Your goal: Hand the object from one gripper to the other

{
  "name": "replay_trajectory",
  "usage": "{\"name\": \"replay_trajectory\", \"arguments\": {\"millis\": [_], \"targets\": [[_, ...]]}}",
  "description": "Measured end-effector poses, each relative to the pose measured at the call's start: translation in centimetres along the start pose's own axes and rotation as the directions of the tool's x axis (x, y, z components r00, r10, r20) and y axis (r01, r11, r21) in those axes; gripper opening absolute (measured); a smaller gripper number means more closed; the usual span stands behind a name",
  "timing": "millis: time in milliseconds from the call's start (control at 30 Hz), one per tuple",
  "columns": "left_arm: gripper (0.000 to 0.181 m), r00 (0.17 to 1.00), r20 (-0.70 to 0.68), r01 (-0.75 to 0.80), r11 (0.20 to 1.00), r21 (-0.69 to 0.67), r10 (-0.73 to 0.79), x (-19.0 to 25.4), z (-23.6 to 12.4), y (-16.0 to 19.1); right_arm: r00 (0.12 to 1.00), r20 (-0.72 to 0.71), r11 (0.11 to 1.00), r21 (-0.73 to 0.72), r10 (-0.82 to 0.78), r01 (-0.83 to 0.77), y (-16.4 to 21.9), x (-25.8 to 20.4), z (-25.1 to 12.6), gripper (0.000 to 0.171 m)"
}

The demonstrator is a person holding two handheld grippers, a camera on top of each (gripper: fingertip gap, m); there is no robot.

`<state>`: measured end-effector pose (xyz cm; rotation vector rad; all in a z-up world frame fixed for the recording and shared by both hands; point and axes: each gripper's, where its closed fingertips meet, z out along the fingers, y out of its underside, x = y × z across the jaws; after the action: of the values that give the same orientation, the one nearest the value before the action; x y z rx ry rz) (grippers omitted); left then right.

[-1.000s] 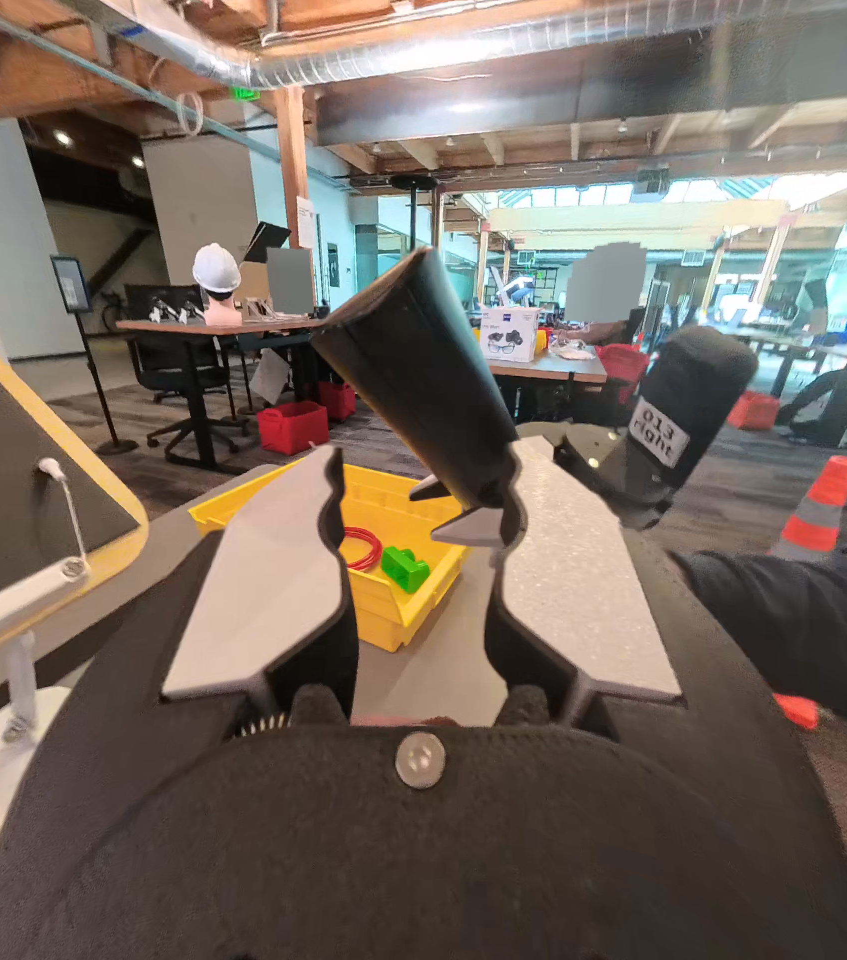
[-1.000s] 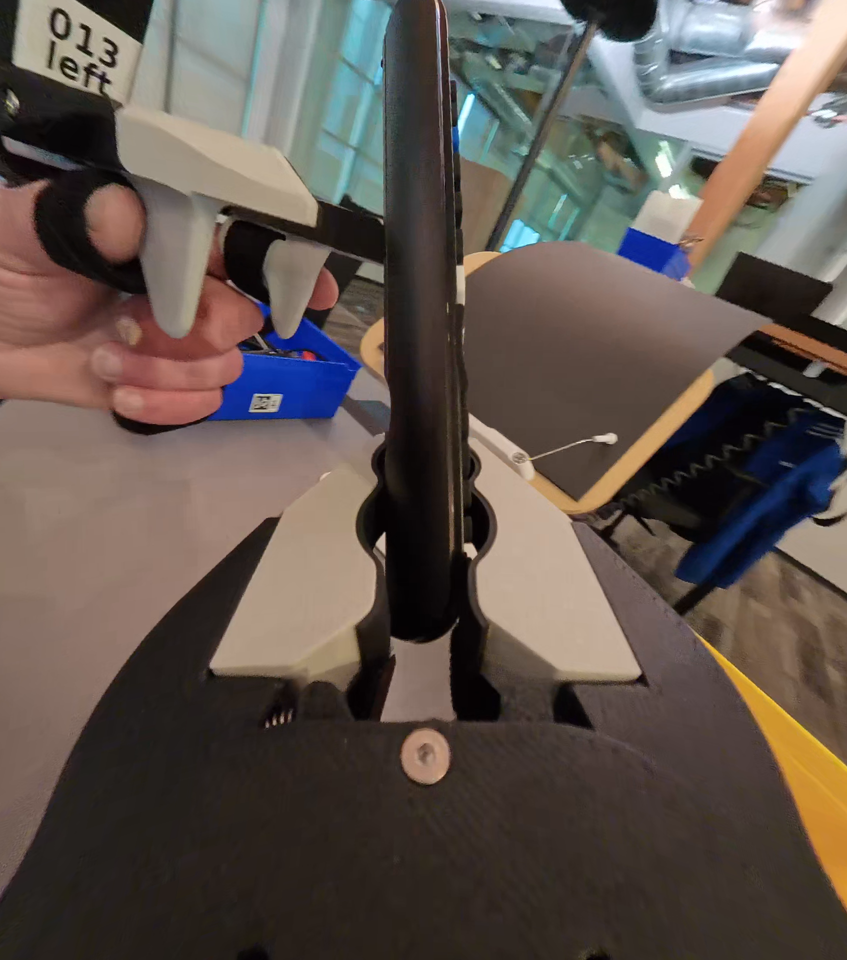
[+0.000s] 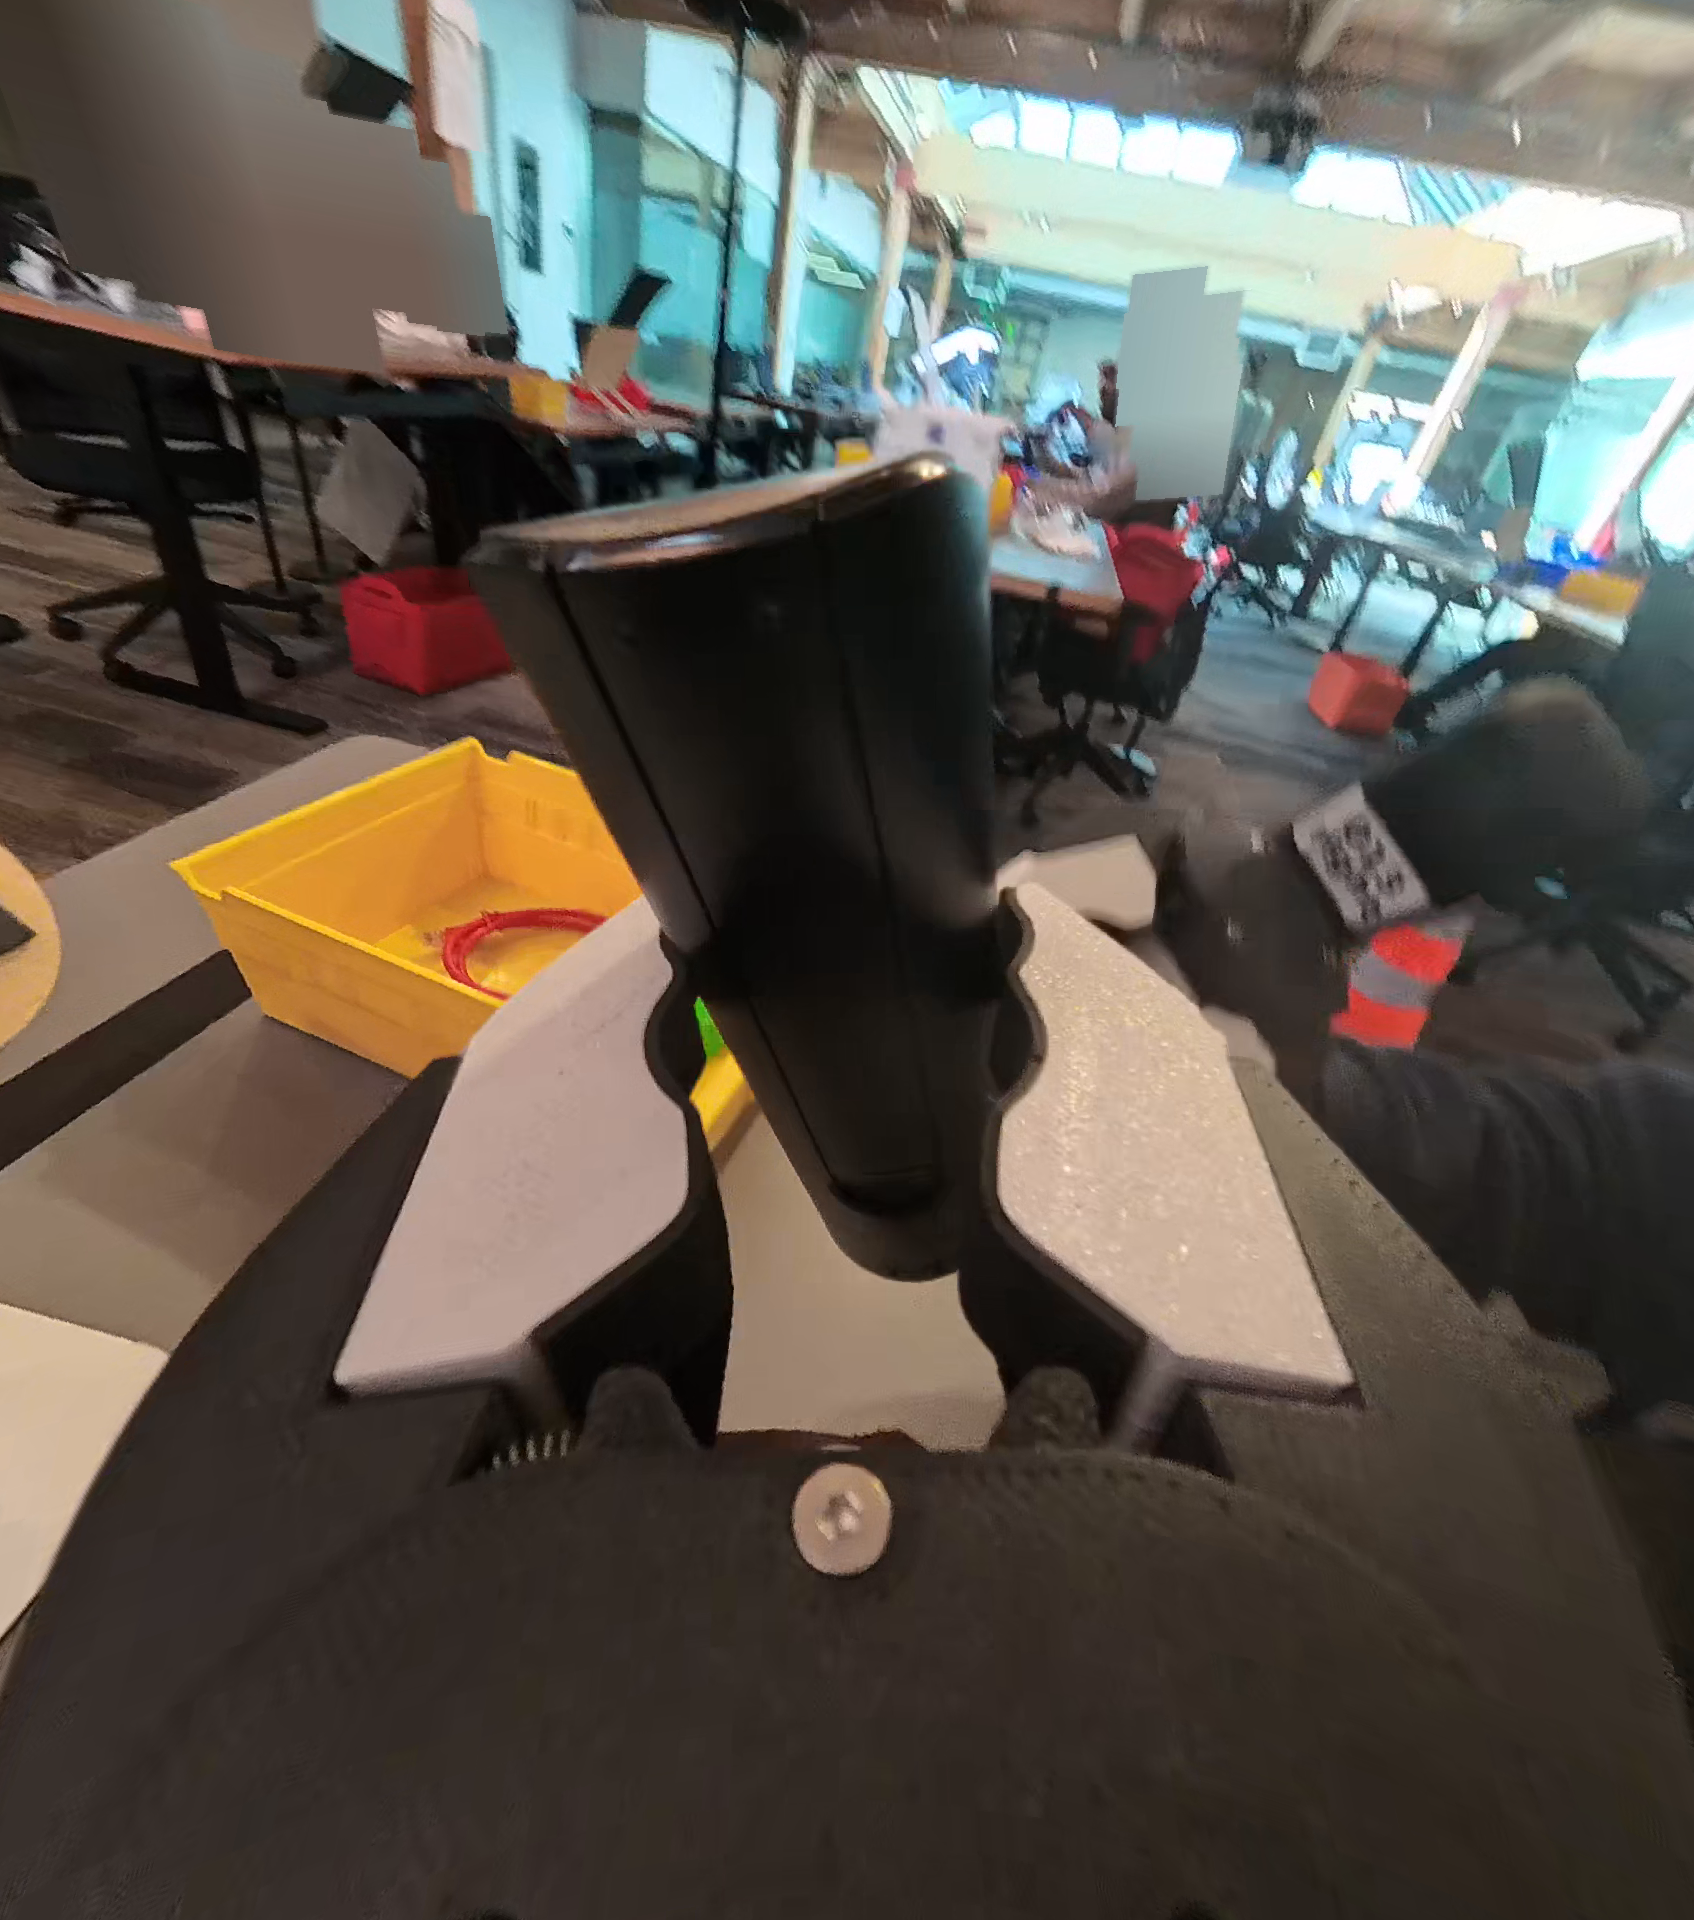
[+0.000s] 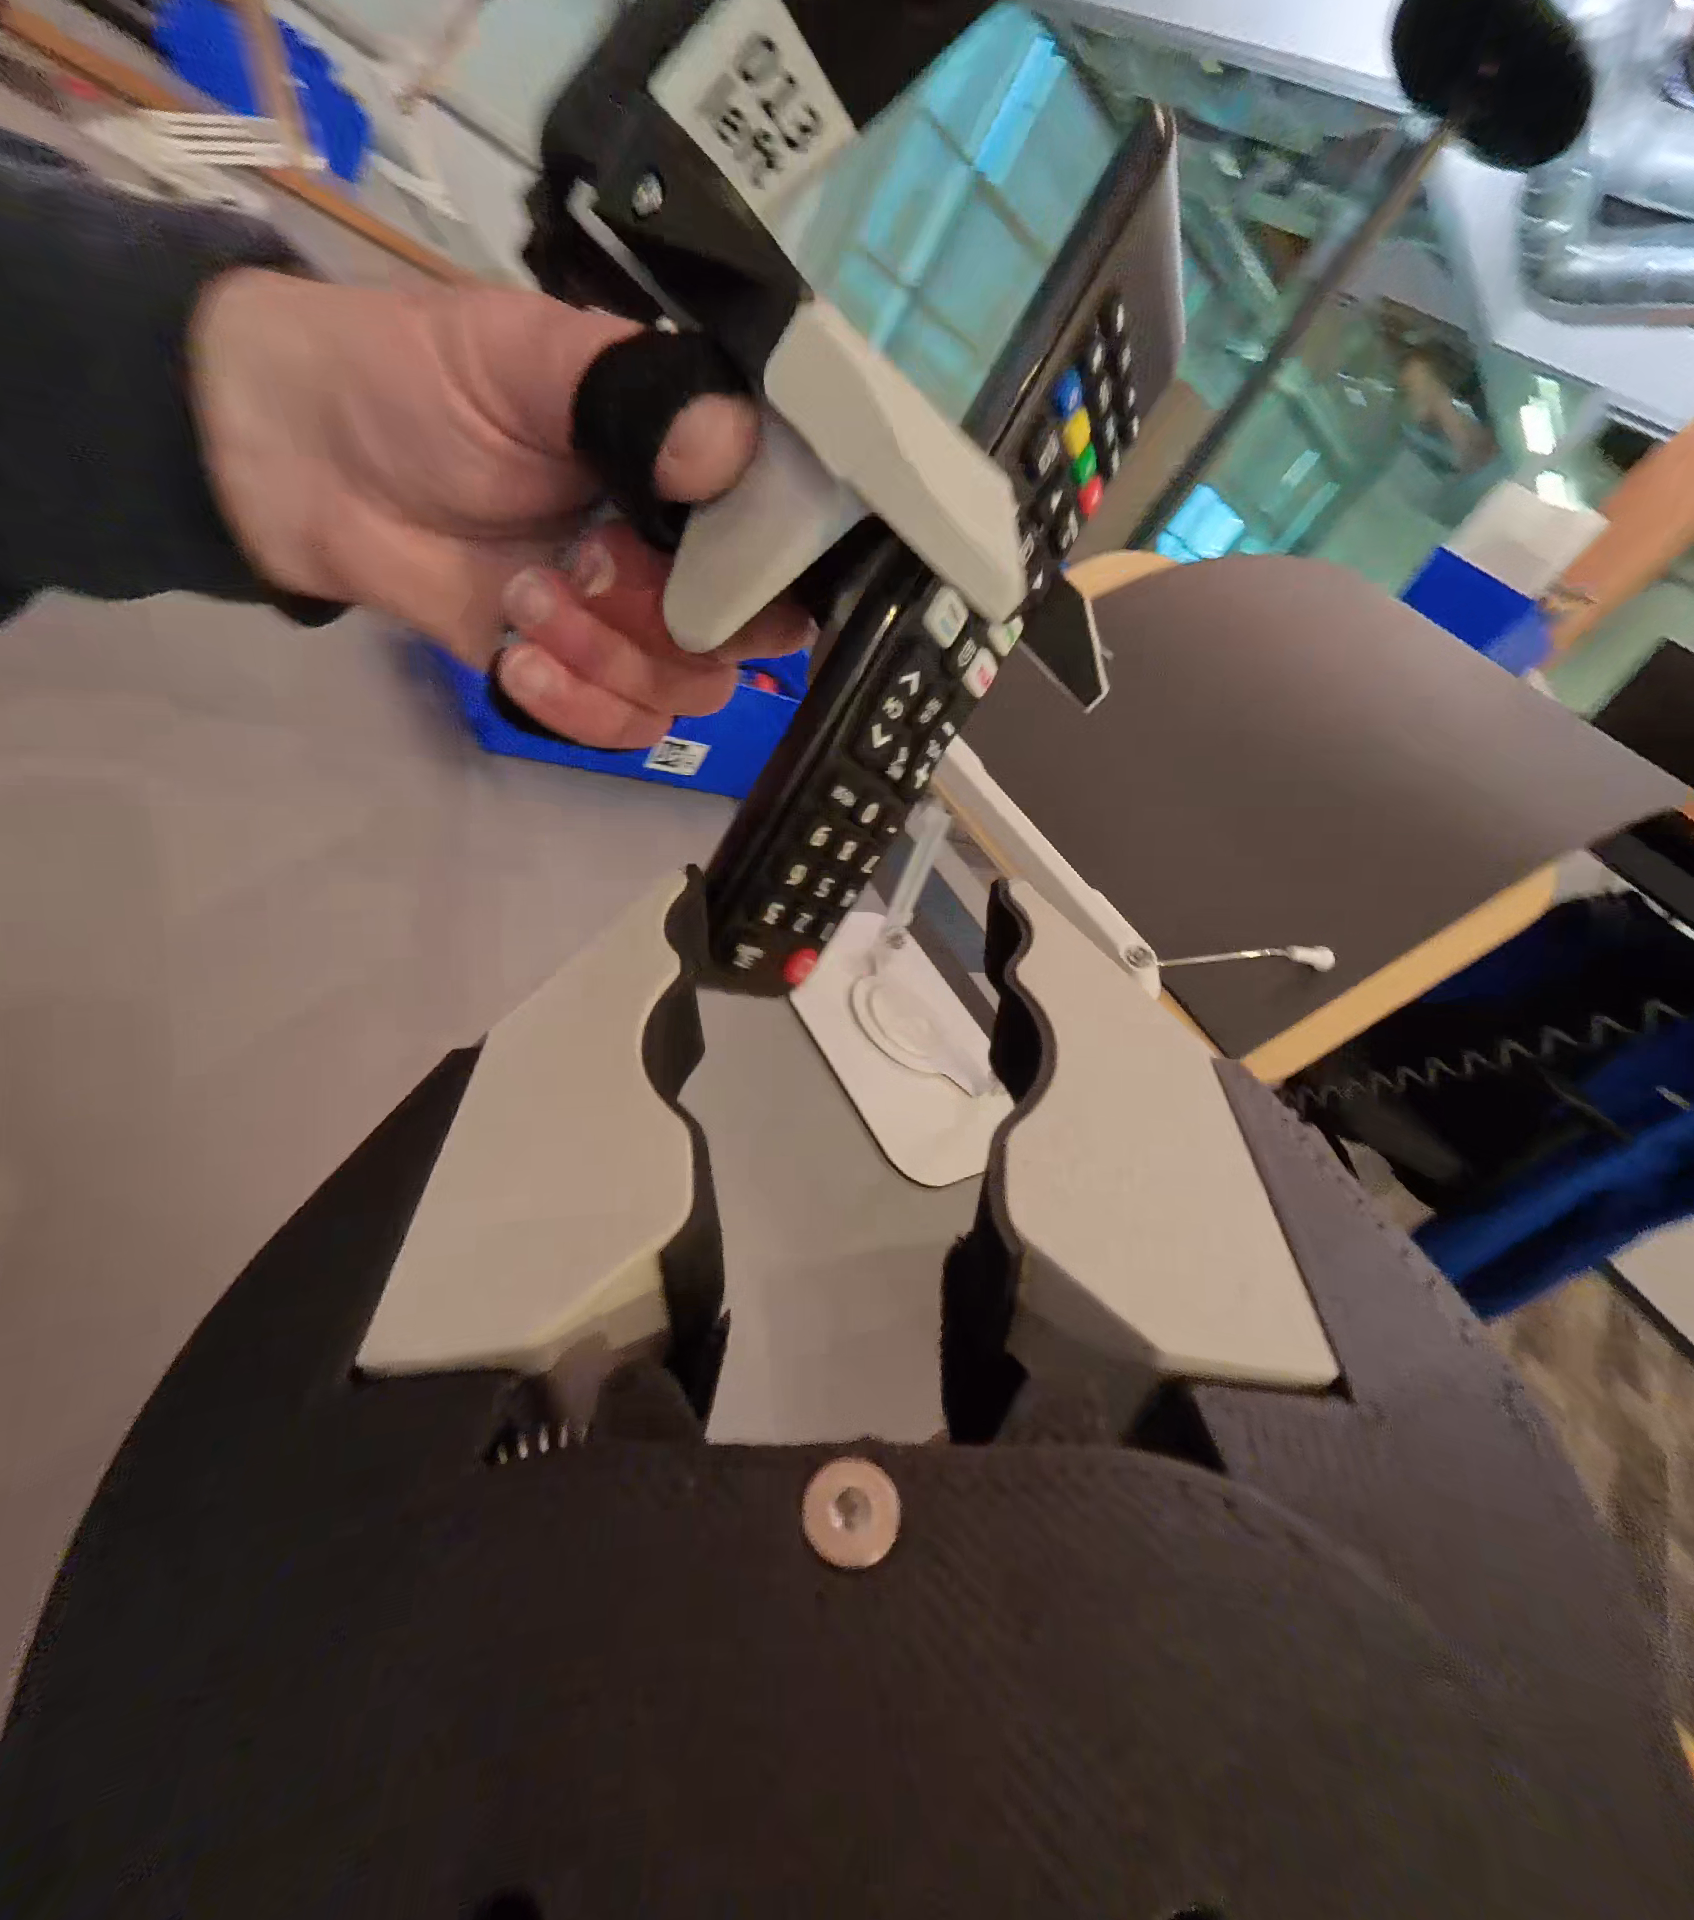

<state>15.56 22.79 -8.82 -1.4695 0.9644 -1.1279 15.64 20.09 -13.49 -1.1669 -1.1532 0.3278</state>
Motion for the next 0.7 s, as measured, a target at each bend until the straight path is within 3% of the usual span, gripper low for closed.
{"name": "replay_trajectory", "arguments": {"millis": [133, 267, 400, 533, 633, 700], "targets": [[0.053, 0.995, -0.082, -0.075, 0.989, -0.126, 0.065, 0.7, -0.4, 1.2, 0.989, 0.115, 0.996, 0.021, -0.090, 0.088, -2.8, 1.9, -1.9, 0.062], [0.053, 0.974, -0.207, -0.138, 0.962, -0.234, 0.089, 2.5, -0.1, 2.9, 0.929, 0.290, 0.974, 0.066, -0.229, 0.219, -6.6, 2.6, -1.4, 0.075], [0.054, 0.934, -0.334, -0.248, 0.902, -0.352, 0.126, 4.7, 0.1, 5.1, 0.788, 0.472, 0.903, 0.043, -0.396, 0.428, -7.3, 1.2, -0.4, 0.080], [0.054, 0.897, -0.420, -0.320, 0.855, -0.408, 0.136, 5.8, -0.1, 6.1, 0.650, 0.601, 0.817, 0.009, -0.465, 0.576, -5.8, -1.0, 0.2, 0.084], [0.053, 0.868, -0.478, -0.377, 0.804, -0.459, 0.134, 6.5, -0.4, 7.3, 0.580, 0.667, 0.772, -0.012, -0.467, 0.635, -4.3, -2.2, 0.4, 0.075], [0.053, 0.848, -0.513, -0.417, 0.767, -0.487, 0.135, 7.0, -0.6, 8.0, 0.541, 0.709, 0.761, -0.010, -0.453, 0.649, -3.7, -3.0, 0.0, 0.058]]}}
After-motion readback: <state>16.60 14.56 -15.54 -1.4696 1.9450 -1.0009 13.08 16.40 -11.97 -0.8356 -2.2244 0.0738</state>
